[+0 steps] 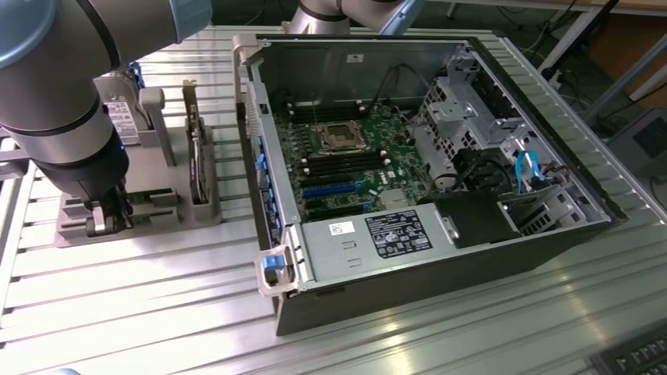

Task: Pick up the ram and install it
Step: 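Pick up the ram and move it above insertion slot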

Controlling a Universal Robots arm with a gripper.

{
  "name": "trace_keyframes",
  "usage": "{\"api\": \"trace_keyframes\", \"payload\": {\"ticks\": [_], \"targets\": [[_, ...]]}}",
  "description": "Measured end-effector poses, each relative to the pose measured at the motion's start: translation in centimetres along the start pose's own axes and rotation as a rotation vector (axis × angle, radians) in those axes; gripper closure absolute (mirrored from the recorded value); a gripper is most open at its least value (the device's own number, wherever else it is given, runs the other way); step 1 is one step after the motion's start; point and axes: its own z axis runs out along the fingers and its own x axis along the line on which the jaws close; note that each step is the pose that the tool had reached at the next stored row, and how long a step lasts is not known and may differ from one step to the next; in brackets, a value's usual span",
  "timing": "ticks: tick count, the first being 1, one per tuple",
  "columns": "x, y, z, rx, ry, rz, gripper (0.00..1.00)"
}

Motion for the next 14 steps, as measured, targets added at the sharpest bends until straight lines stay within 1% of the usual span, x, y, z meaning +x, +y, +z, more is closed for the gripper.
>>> {"api": "trace_keyframes", "payload": {"ticks": [4,10,14], "targets": [[-0.02,0.0,0.06,0.0,-0.0004,0.0,0.73],[-0.12,-0.01,0.22,0.0002,-0.0049,0.0,0.73],[-0.11,0.0,0.22,0.0002,-0.005,0.0,0.73]]}}
